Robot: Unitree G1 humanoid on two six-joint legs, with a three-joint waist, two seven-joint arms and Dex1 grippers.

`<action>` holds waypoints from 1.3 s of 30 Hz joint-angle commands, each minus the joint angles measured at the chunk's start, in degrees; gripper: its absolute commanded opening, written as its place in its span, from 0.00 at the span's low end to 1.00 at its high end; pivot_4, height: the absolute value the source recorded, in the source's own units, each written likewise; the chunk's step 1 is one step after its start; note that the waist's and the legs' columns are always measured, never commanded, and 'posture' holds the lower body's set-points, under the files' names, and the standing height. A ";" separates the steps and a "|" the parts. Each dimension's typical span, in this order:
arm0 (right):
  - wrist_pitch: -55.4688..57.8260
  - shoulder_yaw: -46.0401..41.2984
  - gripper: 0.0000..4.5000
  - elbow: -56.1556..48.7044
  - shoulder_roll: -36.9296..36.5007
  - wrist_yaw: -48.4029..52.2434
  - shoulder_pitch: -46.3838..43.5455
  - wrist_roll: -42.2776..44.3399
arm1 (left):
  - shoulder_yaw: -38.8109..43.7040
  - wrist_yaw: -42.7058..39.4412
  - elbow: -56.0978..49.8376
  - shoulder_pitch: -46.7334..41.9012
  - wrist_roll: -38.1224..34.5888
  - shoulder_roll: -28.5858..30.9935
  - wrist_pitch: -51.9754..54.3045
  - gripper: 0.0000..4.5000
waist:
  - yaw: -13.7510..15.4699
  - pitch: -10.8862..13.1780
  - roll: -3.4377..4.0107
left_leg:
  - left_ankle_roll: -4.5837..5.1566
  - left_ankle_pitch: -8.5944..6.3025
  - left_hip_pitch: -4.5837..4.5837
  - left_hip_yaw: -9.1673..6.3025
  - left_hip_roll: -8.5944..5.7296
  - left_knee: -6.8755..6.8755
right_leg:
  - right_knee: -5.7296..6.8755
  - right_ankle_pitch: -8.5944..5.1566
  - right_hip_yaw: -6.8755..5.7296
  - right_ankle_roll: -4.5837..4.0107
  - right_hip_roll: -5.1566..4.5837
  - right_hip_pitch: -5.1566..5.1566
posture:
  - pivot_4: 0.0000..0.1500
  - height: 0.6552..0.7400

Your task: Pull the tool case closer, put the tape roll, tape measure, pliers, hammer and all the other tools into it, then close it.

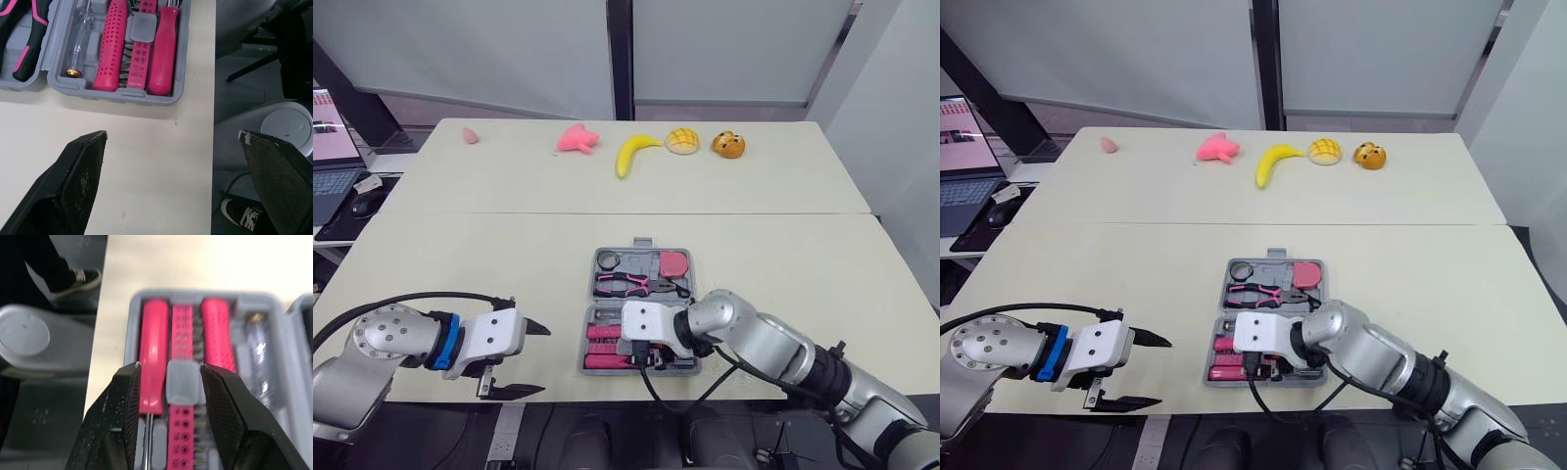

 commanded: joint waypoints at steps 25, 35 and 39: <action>-12.68 0.22 0.01 4.57 -0.43 2.12 6.55 -4.76 | 1.52 1.20 2.19 1.07 -1.09 -2.08 -0.49 1.00 | 0.01 -0.01 -0.01 | 0.00 0.01 0.05 0.00 0.00 0.03 | 0.06 0.03 0.00 -0.03 0.00 0.03 | 1.00 0.83; -19.08 -27.31 0.00 -3.95 -10.22 0.70 18.19 3.33 | 4.49 6.81 13.39 -9.66 -7.07 -10.44 4.93 0.96 | 1.45 -0.09 -0.15 | 0.00 0.01 0.02 -0.11 -0.04 0.06 | -0.02 0.05 -0.13 0.00 -0.02 0.15 | 1.00 0.83; -20.39 -31.65 0.00 -0.12 -15.08 0.74 22.21 2.76 | 1.39 3.72 20.83 -14.81 -4.56 -12.07 0.49 0.73 | 1.31 -0.10 -0.16 | 0.00 0.01 0.01 -0.08 -0.06 0.07 | -0.02 0.08 -0.10 -0.02 -0.03 0.13 | 1.00 0.83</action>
